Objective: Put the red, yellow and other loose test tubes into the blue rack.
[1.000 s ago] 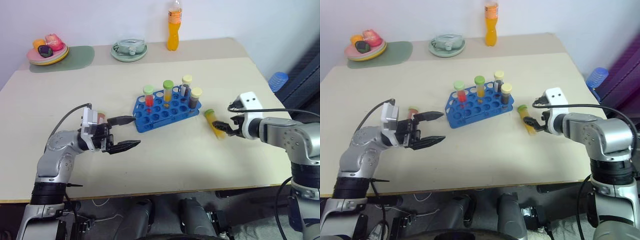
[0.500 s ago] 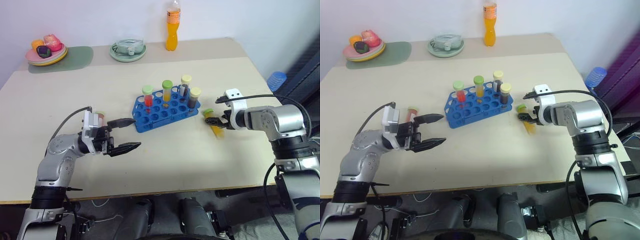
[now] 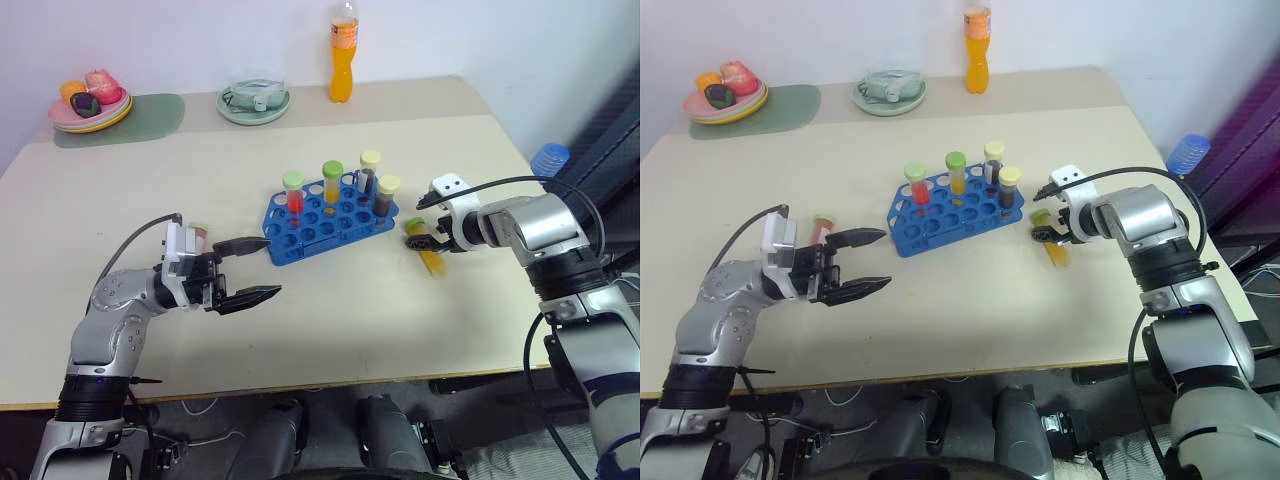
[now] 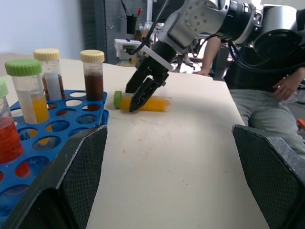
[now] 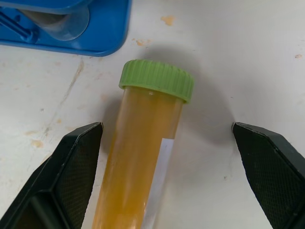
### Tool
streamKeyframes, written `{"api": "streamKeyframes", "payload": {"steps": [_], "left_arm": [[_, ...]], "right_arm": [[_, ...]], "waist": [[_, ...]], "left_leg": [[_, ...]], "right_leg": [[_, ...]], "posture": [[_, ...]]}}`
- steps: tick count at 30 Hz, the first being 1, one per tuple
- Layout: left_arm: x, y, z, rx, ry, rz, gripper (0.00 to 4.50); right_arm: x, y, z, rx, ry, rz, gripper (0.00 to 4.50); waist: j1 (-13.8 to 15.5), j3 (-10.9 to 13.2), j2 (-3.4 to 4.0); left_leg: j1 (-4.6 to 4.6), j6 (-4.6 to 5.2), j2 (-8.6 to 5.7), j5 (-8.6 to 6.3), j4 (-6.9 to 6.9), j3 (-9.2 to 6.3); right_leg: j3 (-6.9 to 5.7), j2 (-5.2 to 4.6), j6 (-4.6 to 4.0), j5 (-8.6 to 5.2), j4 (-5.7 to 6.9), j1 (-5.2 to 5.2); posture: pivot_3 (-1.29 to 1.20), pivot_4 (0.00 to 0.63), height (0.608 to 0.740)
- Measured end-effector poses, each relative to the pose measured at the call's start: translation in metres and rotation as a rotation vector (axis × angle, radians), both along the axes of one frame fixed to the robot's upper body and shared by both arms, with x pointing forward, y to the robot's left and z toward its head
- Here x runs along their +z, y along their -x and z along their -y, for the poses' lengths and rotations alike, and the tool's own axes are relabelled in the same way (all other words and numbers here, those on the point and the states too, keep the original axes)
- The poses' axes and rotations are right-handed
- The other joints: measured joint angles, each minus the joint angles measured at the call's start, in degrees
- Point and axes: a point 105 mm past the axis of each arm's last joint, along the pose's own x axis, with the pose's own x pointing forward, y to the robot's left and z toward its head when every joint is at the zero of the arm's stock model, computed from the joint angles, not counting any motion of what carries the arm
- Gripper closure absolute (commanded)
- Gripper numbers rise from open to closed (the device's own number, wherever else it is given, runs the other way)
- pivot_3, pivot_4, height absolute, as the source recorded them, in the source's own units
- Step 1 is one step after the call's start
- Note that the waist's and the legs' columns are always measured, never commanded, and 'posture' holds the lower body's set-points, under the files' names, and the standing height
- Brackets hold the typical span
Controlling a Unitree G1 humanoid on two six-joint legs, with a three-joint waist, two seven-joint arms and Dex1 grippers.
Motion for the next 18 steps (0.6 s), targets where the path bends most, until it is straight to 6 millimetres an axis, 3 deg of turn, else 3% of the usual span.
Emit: {"api": "streamKeyframes", "payload": {"steps": [5, 18], "left_arm": [[0.0001, -0.0004, 0.0000, 0.003, 0.002, 0.000, 0.21], [-0.0038, 0.0014, 0.0007, 0.014, 0.010, -0.016, 0.21]], "right_arm": [[0.0021, -0.0060, -0.0026, -0.008, -0.018, -0.026, 0.09], [0.0032, 0.0017, -0.0098, 0.061, 0.009, -0.090, 0.09]], "waist": [[0.0, 0.0, -0.04], [0.2, 0.0, -0.04]], "left_leg": [[0.02, 0.00, 0.00, 0.00, 0.00, 0.00], [0.01, -0.01, 0.00, -0.01, -0.02, -0.01]], "right_leg": [[0.00, 0.01, -0.01, 0.00, 0.01, 0.02], [0.00, 0.00, -0.01, 0.00, 0.00, -0.01]], "posture": [[0.00, 0.150, 0.740], [0.00, 0.150, 0.740]]}}
